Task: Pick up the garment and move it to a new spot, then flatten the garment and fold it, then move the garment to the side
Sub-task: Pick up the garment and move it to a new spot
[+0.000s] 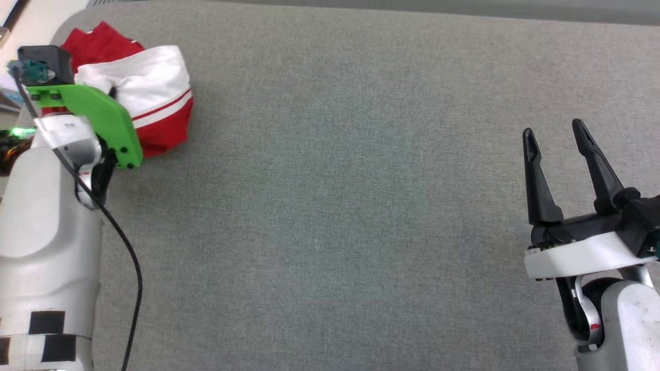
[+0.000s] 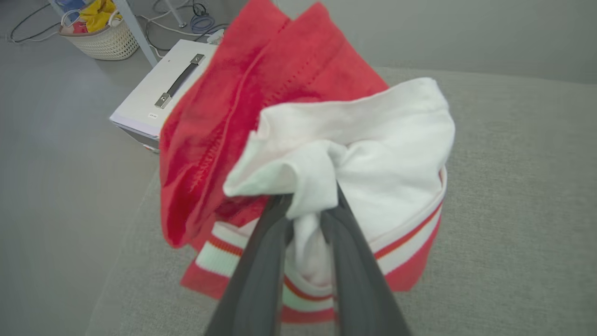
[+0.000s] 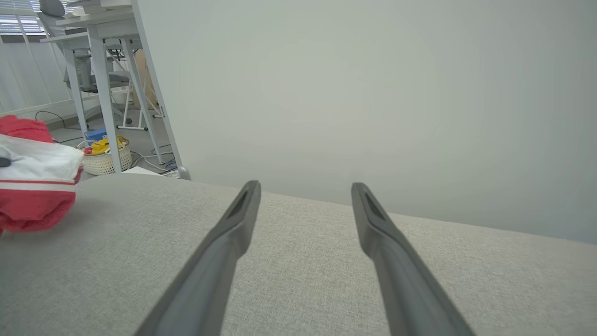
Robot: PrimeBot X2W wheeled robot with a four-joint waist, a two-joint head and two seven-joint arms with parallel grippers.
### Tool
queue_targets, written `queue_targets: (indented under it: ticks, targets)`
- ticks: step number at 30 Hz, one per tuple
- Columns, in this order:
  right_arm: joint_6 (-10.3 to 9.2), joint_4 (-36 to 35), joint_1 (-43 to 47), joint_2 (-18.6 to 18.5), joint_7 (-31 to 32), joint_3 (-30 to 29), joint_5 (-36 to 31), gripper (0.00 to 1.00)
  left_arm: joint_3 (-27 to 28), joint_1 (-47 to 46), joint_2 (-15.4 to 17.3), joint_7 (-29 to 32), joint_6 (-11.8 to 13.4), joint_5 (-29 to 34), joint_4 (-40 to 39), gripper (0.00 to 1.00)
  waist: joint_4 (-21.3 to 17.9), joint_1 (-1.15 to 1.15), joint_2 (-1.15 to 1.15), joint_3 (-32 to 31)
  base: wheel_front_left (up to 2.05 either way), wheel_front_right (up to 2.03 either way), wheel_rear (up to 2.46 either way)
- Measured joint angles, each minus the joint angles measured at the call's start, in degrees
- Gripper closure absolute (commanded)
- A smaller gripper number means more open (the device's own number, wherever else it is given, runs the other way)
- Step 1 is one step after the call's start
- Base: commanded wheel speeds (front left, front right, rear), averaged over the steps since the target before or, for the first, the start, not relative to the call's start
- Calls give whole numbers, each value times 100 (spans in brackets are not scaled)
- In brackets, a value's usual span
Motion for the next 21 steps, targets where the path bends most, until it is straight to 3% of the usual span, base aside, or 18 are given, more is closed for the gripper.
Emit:
queue_targets:
  ticks: [5, 14, 21]
  targets:
    - [0, 26, 237, 105, 53, -198, -35, 0, -290, 55, -382, -448, -53, 9, -355, 100, -128, 0, 0, -323, 0, 0, 0]
    - [0, 40, 678, 208, 124, -573, -14, 0, -973, 880, -1360, -923, -276, -146, -803, 100, -661, 0, 0, -721, 0, 0, 0]
    - [0, 53, 823, 241, 215, -606, 26, 0, -1880, 1840, -1677, -1151, -357, -432, -679, 100, -1107, 0, 0, -909, 0, 0, 0]
